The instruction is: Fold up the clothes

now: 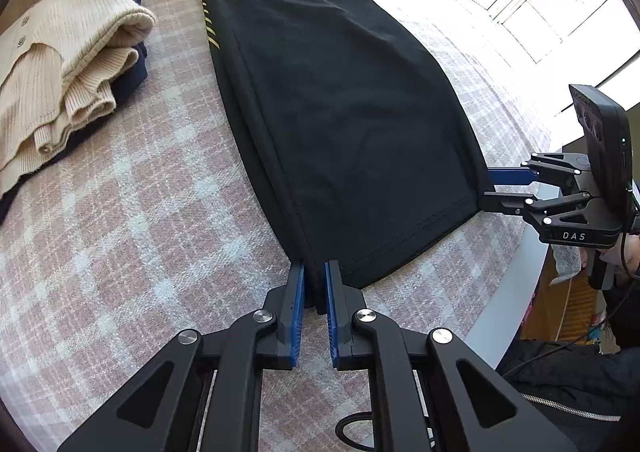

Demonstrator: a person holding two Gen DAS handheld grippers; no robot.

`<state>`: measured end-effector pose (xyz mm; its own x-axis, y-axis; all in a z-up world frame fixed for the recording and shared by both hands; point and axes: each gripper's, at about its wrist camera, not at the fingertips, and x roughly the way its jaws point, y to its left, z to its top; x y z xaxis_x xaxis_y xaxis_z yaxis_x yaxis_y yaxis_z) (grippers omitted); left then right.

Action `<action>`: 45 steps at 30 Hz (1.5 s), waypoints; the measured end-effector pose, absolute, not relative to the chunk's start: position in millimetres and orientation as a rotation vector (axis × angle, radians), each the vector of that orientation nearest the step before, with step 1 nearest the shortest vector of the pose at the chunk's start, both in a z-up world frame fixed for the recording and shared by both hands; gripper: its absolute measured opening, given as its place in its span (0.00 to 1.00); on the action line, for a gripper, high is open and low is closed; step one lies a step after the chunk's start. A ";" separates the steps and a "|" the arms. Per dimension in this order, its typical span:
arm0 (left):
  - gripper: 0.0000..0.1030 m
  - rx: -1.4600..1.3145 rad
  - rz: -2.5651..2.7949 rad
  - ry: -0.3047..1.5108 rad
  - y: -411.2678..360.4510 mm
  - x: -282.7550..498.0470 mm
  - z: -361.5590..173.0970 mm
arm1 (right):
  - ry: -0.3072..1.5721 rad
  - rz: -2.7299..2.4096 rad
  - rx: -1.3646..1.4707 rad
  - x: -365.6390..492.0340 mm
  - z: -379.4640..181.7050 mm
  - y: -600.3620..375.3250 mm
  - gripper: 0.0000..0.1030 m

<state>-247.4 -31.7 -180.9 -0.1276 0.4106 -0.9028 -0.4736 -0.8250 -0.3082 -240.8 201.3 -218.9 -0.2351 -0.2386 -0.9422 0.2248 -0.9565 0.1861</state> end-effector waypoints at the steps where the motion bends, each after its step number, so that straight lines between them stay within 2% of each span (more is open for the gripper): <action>1: 0.07 -1.570 1.998 0.070 -31.6 -247.7 -180.8 | -0.039 -2.243 1.726 -241.2 -219.0 203.5 0.19; 7: 0.05 -1.551 1.960 -0.119 -46.3 -259.6 -177.7 | -0.328 -2.159 1.707 -247.7 -217.4 233.5 0.10; 10: 0.05 -1.505 1.964 -0.193 -55.1 -269.8 -163.7 | -0.421 -2.158 1.659 -247.2 -206.4 243.7 0.10; 16: 0.05 -1.428 1.989 -0.241 -71.2 -289.7 -145.6 | -0.489 -2.180 1.575 -256.2 -182.2 245.3 0.10; 21: 0.05 -1.383 1.963 -0.358 -65.3 -292.2 -145.5 | -0.700 -2.135 1.502 -261.6 -175.5 262.8 0.10; 26: 0.05 -1.267 1.979 -0.449 -65.6 -323.1 -105.8 | -0.911 -2.082 1.350 -281.1 -148.7 280.6 0.10; 30: 0.05 -1.166 2.044 -0.489 -61.5 -374.6 -79.6 | -1.002 -2.082 1.261 -327.9 -128.2 301.4 0.10; 32: 0.00 -1.123 2.120 -0.466 -54.9 -406.3 -70.9 | -1.014 -2.121 1.242 -358.3 -121.5 314.6 0.10; 35: 0.00 -1.089 2.181 -0.488 -46.7 -457.0 -66.7 | -0.997 -2.173 1.255 -412.4 -116.4 330.2 0.10; 37: 0.00 -1.093 2.230 -0.449 -38.1 -488.8 -70.0 | -0.897 -2.239 1.294 -448.7 -114.3 333.6 0.10; 40: 0.00 -1.154 2.193 -0.351 -22.5 -524.3 -84.9 | -0.749 -2.273 1.362 -489.7 -117.4 334.2 0.09; 45: 0.00 -1.299 2.051 -0.048 6.7 -510.2 -113.4 | -0.572 -2.240 1.464 -505.6 -138.5 323.3 0.09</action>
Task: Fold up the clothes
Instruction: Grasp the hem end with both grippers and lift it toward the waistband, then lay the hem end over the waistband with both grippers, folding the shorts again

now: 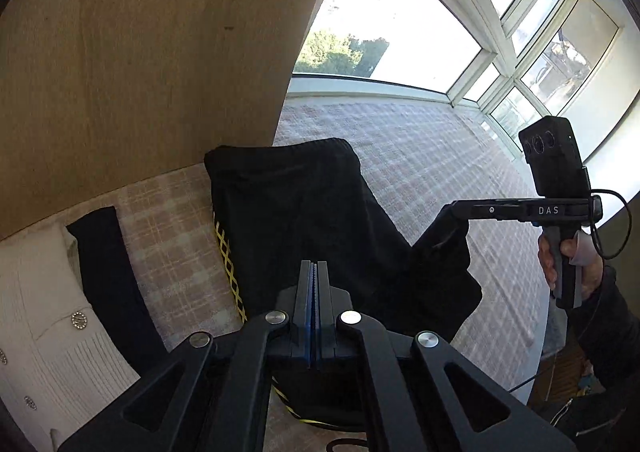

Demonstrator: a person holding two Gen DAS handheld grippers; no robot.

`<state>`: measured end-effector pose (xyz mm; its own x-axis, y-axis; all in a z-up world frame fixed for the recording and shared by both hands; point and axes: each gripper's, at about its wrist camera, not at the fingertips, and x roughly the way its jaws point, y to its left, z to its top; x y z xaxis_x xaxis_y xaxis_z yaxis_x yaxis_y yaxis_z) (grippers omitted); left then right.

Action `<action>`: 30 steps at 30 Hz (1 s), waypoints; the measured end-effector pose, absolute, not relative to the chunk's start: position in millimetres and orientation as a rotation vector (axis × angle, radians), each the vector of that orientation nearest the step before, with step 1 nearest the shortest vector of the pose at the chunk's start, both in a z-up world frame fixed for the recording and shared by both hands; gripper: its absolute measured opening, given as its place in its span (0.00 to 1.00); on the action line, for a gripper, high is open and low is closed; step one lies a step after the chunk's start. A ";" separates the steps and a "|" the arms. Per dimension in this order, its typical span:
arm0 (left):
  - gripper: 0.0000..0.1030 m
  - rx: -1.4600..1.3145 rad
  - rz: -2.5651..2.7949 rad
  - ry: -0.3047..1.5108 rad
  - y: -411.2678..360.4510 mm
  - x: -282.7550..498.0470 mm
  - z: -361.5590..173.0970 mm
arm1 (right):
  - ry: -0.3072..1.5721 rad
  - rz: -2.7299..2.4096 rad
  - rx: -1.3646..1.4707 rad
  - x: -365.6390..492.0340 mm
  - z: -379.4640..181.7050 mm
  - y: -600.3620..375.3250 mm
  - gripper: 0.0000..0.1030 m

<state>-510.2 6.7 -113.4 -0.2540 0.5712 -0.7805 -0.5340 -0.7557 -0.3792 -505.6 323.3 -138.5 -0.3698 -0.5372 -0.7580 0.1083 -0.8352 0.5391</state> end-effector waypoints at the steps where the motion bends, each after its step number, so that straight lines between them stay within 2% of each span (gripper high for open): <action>1: 0.00 -1.330 2.007 -0.037 11.0 -503.2 -121.2 | -0.546 -2.231 1.478 -503.3 -143.1 322.3 0.09; 3: 0.00 -1.397 1.885 -0.073 18.5 -487.5 -134.2 | -0.457 -2.238 1.510 -490.3 -150.6 313.7 0.09; 4: 0.05 -1.417 1.842 -0.074 23.3 -480.4 -140.4 | -0.451 -2.221 1.523 -483.3 -154.6 313.2 0.09; 9: 0.19 -1.460 1.861 0.001 39.3 -466.3 -154.5 | -0.483 -2.188 1.569 -467.2 -171.4 320.4 0.09; 11: 0.25 -1.467 1.871 -0.040 39.2 -468.8 -155.7 | -0.477 -2.191 1.571 -464.6 -173.2 322.2 0.09; 13: 0.38 -1.477 1.863 -0.113 37.5 -473.5 -154.4 | -0.462 -2.198 1.567 -463.5 -171.8 322.9 0.09; 20: 0.43 -1.512 1.848 -0.213 38.7 -489.4 -146.6 | -0.425 -2.190 1.544 -465.4 -165.1 317.5 0.09; 21: 0.48 -1.526 1.840 -0.228 37.8 -490.5 -147.9 | -0.420 -2.190 1.541 -465.7 -163.9 316.6 0.09; 22: 0.51 -1.554 1.829 -0.237 37.5 -491.2 -151.8 | -0.414 -2.191 1.538 -466.0 -162.8 315.7 0.09; 27: 0.51 -1.700 1.751 -0.266 31.1 -491.0 -176.5 | -0.394 -2.189 1.530 -468.0 -161.0 314.1 0.09; 30: 0.56 -1.733 1.757 -0.258 34.5 -492.7 -183.5 | -0.397 -2.187 1.527 -469.8 -162.1 314.4 0.09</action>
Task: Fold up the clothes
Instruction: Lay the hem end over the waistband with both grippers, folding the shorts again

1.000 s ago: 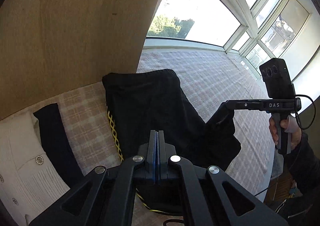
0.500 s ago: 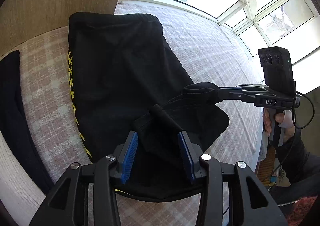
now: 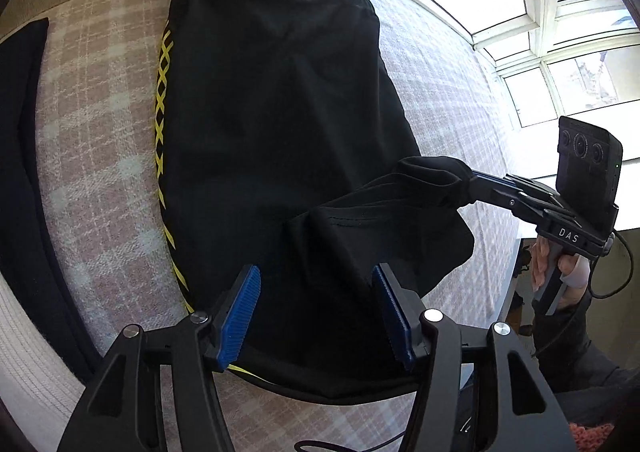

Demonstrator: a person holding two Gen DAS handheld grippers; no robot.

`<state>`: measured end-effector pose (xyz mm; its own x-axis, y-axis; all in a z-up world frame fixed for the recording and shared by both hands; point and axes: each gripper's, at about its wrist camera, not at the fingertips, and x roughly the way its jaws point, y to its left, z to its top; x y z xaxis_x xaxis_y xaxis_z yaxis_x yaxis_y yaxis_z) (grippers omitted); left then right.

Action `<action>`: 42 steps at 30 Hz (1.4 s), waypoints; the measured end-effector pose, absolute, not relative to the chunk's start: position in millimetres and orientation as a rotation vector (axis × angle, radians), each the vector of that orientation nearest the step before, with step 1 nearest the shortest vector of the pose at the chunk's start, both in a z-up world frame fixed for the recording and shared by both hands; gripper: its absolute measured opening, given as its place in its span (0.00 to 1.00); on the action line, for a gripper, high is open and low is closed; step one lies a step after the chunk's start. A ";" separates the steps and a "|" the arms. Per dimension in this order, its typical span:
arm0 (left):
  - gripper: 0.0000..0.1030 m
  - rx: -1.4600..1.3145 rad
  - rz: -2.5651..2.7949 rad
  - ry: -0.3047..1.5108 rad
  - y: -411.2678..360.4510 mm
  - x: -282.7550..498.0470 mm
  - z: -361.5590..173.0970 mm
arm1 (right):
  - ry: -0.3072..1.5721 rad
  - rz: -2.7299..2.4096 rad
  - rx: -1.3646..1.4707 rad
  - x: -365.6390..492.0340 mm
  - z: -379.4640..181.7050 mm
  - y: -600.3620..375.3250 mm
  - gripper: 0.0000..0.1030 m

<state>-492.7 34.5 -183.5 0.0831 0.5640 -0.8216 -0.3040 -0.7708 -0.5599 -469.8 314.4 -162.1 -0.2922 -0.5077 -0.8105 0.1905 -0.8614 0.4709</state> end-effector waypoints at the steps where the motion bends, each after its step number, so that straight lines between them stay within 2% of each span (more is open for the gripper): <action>1: 0.56 -1.736 1.765 -0.244 37.1 -493.7 -184.3 | -0.396 -2.185 1.529 -470.4 -162.6 314.4 0.09; 7: 0.53 -1.683 1.842 -0.015 65.4 -488.0 -179.5 | -0.367 -2.185 1.528 -470.9 -162.3 312.4 0.09; 8: 0.50 -1.665 1.845 0.008 69.8 -485.3 -179.3 | -0.366 -2.186 1.529 -471.1 -162.3 312.7 0.09; 10: 0.32 -1.629 1.848 0.077 78.5 -479.0 -179.1 | -0.366 -2.188 1.530 -472.2 -162.6 313.4 0.09; 14: 0.18 -1.577 1.863 0.154 87.4 -470.8 -177.8 | -0.365 -2.191 1.532 -473.4 -163.4 315.4 0.09; 16: 0.06 -1.560 1.885 0.165 86.4 -468.9 -176.7 | -0.361 -2.190 1.533 -473.5 -164.0 315.2 0.09; 17: 0.04 -1.550 1.891 0.151 84.5 -468.1 -175.6 | -0.360 -2.191 1.532 -473.1 -164.0 315.3 0.09; 31: 0.04 -1.375 2.006 -0.031 41.5 -445.9 -136.8 | -0.615 -2.163 1.475 -480.9 -154.9 338.9 0.09; 37: 0.04 -1.311 2.094 -0.032 20.2 -480.1 -114.0 | -0.683 -2.162 1.428 -494.3 -142.4 343.2 0.09; 42: 0.04 -1.249 2.191 0.013 16.8 -519.8 -100.9 | -0.845 -2.150 1.386 -531.8 -146.0 356.8 0.09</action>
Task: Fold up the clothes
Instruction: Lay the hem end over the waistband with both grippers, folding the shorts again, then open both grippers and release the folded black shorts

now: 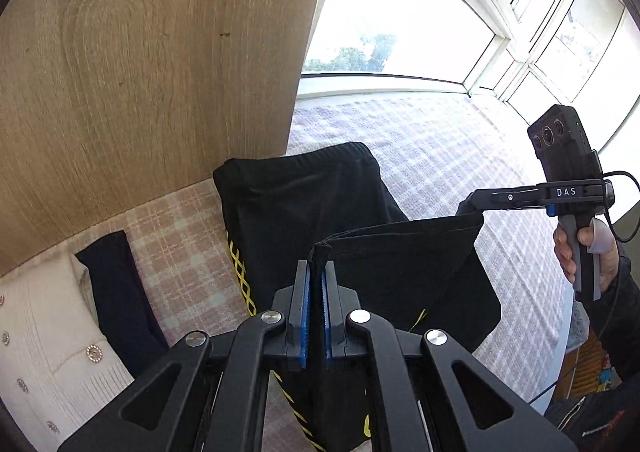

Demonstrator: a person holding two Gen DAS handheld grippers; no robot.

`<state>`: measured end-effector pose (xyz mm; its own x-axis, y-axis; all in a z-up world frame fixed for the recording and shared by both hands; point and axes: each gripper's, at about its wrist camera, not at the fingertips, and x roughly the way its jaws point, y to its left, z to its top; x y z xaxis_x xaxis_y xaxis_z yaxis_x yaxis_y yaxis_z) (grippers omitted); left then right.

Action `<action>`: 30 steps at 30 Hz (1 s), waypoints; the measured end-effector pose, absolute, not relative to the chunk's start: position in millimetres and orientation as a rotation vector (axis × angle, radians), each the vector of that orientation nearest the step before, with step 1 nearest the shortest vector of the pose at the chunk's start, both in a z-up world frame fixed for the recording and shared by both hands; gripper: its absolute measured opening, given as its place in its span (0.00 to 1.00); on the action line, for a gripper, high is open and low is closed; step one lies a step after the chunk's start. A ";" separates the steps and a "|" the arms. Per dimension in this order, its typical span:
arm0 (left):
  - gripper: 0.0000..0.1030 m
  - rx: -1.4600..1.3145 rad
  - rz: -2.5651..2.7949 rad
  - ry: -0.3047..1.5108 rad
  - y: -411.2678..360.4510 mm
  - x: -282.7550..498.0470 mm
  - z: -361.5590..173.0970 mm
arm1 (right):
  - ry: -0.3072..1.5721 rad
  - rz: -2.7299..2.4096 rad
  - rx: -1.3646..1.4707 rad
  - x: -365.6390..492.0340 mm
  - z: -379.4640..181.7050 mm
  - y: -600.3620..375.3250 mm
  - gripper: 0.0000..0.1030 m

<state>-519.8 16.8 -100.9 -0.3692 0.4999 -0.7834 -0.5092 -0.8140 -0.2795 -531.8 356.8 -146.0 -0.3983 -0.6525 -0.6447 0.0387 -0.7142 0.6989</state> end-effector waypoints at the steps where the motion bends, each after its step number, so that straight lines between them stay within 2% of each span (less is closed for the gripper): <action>1: 0.04 -1.235 2.216 0.026 15.7 -528.0 -100.8 | -0.891 -2.138 1.379 -541.1 -148.7 360.3 0.09; 5: 0.04 -1.210 2.294 0.047 13.1 -555.6 -110.5 | -0.945 -2.169 1.382 -579.1 -157.6 364.1 0.09; 9: 0.04 -1.217 2.305 0.058 15.3 -570.3 -128.3 | -0.845 -2.236 1.423 -608.5 -162.8 358.6 0.07; 15: 0.04 -1.234 2.283 0.110 16.5 -572.3 -140.9 | -0.323 -2.290 1.425 -604.9 -155.7 332.1 0.09; 16: 0.04 -1.240 2.279 0.113 15.6 -573.1 -142.1 | -0.225 -2.295 1.404 -600.4 -154.3 326.4 0.12; 19: 0.04 -1.259 2.277 0.109 12.2 -575.3 -144.9 | 0.014 -2.317 1.384 -592.1 -157.9 316.1 0.34; 20: 0.04 -1.263 2.276 0.104 11.4 -575.7 -145.4 | 0.028 -2.300 1.374 -591.3 -158.9 316.2 0.38; 26: 0.04 -1.270 2.272 0.118 12.8 -576.4 -145.9 | 0.137 -2.278 1.349 -598.2 -165.7 308.9 0.39; 30: 0.04 -1.278 2.269 0.123 11.9 -577.1 -146.4 | 0.090 -2.210 1.352 -609.3 -174.4 305.0 0.39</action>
<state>-577.1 11.9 -146.4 -0.4136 0.4004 -0.8177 -0.4864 -0.8564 -0.1734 -609.3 305.0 -174.4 -0.3491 -0.4115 -0.8419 0.4785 -0.8507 0.2175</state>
